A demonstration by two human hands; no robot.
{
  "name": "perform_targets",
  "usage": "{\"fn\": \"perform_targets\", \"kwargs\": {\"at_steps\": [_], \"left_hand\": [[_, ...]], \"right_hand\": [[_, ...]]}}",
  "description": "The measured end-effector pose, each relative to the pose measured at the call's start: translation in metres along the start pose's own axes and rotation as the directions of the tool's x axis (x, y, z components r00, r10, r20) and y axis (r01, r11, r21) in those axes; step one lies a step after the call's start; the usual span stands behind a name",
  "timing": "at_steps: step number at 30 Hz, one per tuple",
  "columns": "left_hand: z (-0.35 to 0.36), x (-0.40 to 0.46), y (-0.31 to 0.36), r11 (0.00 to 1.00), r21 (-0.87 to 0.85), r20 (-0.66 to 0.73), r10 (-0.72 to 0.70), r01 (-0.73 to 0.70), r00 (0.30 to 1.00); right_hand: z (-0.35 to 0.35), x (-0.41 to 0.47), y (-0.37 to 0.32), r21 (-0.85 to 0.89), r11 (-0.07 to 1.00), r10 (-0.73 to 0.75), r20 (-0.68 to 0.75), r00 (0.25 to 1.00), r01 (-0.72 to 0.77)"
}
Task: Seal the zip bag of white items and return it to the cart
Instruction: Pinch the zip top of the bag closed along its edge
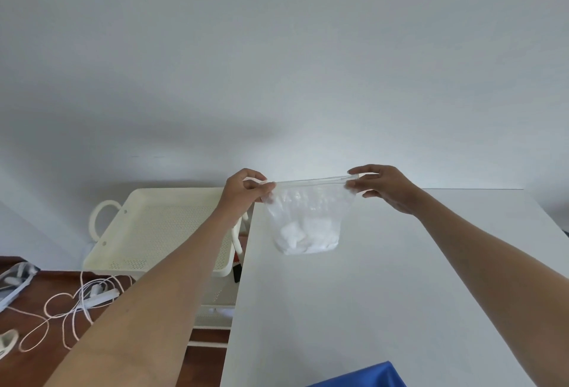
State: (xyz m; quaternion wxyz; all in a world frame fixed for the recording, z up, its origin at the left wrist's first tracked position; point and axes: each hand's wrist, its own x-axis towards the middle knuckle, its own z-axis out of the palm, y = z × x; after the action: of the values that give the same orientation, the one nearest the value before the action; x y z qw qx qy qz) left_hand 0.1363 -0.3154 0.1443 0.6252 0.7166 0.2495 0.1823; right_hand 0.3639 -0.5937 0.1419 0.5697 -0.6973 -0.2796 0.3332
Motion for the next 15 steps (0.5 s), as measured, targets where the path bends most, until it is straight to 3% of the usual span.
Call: {"fn": "perform_targets", "kwargs": {"at_steps": [7,12,15], "left_hand": [[-0.002,-0.013,-0.022,0.991,-0.039,0.122,-0.125,0.131,0.985],[0.007,-0.021,-0.044,0.981,0.125,0.126,-0.164,0.149,0.978],[0.013,-0.024,-0.053,0.979,0.139,0.105,-0.167,0.152,0.980]], "right_hand": [[-0.006,-0.008,0.020,-0.103,0.972,0.227,0.165,0.960,-0.212],[0.001,-0.013,0.042,-0.109,0.956,0.283,0.099,0.954,-0.273],[0.008,-0.018,0.054,-0.103,0.955,0.282,0.046,0.958,-0.276]]}}
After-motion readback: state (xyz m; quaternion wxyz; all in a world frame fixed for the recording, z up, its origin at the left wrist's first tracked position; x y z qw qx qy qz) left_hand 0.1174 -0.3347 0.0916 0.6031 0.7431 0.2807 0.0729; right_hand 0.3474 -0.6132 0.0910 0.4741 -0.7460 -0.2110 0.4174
